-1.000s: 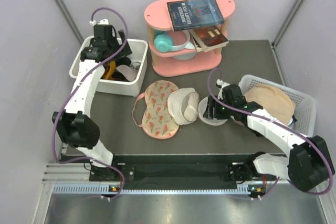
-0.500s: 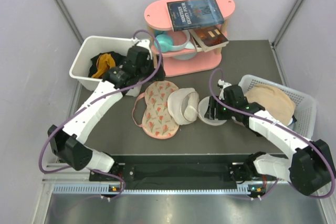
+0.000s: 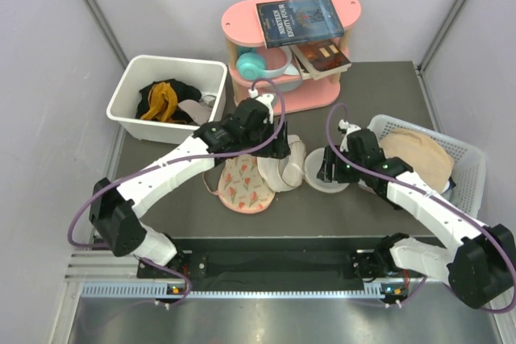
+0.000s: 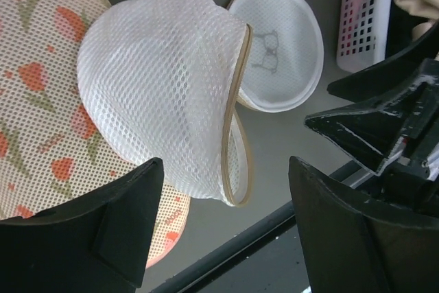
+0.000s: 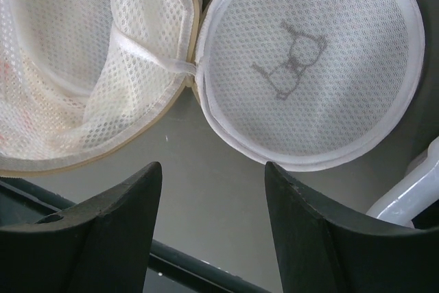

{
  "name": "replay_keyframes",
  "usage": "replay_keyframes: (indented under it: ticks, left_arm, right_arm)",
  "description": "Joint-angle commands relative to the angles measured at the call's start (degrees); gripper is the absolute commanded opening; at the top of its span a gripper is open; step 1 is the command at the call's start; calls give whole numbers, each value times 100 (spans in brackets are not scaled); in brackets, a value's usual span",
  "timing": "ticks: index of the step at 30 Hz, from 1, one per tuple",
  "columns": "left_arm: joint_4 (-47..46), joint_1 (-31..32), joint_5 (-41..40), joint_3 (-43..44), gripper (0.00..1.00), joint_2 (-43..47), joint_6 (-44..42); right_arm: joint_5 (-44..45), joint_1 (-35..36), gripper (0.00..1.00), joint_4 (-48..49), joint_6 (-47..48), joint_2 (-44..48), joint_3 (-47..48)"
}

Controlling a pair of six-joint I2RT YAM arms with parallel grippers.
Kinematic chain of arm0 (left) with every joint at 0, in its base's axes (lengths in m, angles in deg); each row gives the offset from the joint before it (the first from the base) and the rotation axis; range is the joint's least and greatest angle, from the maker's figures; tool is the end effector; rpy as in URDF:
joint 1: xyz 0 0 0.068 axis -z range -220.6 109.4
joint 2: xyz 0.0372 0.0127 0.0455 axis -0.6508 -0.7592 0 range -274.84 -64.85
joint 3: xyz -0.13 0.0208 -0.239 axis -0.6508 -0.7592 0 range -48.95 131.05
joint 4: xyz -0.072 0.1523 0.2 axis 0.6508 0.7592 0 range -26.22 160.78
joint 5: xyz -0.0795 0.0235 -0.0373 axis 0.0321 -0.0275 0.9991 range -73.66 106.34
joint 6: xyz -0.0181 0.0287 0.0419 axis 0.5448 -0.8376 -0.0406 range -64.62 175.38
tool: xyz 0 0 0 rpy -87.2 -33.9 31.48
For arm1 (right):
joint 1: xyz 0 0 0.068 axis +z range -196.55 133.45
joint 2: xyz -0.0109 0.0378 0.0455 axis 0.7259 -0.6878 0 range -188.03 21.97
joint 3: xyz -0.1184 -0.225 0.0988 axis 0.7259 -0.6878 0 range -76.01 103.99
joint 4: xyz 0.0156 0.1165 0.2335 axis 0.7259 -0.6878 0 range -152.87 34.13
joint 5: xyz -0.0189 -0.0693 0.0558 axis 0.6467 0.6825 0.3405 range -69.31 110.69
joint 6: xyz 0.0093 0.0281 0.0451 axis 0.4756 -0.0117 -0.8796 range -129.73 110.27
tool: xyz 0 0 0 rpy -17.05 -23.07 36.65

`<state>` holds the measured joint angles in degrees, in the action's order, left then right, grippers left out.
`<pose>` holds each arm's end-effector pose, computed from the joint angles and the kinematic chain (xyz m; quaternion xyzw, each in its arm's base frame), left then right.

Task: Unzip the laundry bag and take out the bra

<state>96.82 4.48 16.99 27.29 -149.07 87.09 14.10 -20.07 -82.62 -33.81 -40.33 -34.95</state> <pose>0.2306 -0.2320 0.3296 0.1083 0.9036 -0.2614 0.3217 0.1956 0.1019 0.2331 -0.0400 0.9314 0.2013 0.3007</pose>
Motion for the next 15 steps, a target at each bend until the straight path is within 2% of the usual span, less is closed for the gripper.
replay_keyframes:
  ticks: [1,5,7,8,10,11,12,15]
  left_arm:
    - [-219,89,58,171,76,-304,-24]
    - [-149,124,-12,206,72,-621,-138]
    - [-192,124,-12,215,59,-726,-147]
    - [-227,124,-212,206,43,-770,-138]
    - [-132,115,-328,258,28,-884,-86]
    - [-26,115,-415,302,10,-937,-68]
    - [140,98,-555,355,3,-981,-42]
    - [519,10,-1048,417,0,-1000,29]
  right_arm:
    - [123,41,62,-33,34,245,227]
    - [184,41,62,-121,43,280,289]
    - [219,41,62,-164,78,298,350]
    - [254,41,62,-182,96,298,368]
    - [307,41,62,-235,157,228,464]
    - [334,41,62,-270,192,193,508]
    - [360,41,62,-314,271,140,622]
    - [448,41,62,-402,421,-71,885]
